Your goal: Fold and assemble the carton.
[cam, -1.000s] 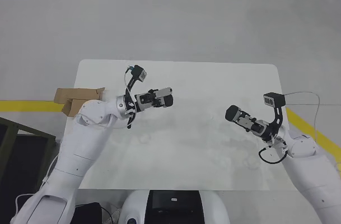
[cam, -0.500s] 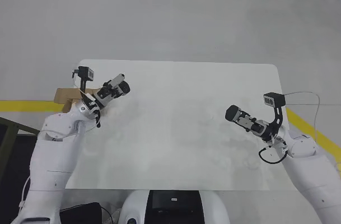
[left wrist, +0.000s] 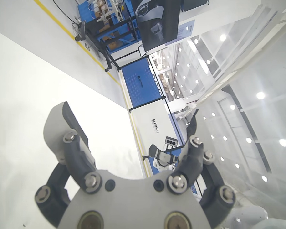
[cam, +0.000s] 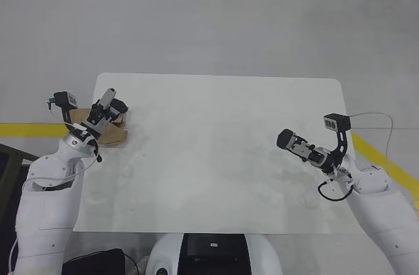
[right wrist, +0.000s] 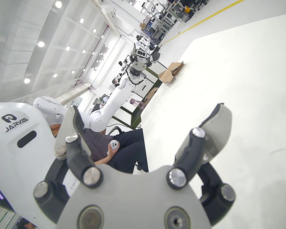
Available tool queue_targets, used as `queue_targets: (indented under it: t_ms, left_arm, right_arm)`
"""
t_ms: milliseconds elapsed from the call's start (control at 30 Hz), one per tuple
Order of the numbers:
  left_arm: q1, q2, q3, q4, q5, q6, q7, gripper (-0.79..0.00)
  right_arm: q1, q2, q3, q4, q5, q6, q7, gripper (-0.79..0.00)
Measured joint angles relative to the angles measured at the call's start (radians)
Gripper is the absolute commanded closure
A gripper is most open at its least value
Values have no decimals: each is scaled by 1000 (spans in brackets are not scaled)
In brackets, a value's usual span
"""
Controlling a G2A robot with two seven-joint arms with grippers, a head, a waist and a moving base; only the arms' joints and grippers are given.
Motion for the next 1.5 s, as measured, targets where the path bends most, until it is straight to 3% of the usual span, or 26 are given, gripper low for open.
queue_targets:
  t_ms: [700, 867, 1033, 1500]
  left_arm:
    - [0, 0, 1, 0, 11, 1, 1, -785]
    - [8, 1, -11, 4, 24, 43, 44, -785]
    - [-4, 3, -63, 59, -3, 0, 127, -785]
    - [-86, 34, -257, 303, -117, 16, 165, -785]
  right_arm:
    - [0, 0, 0, 0, 0, 0, 0, -785]
    - [0, 0, 0, 0, 0, 0, 0, -785]
    - [0, 0, 0, 0, 0, 0, 0, -785]
    - [0, 0, 0, 0, 0, 0, 0, -785]
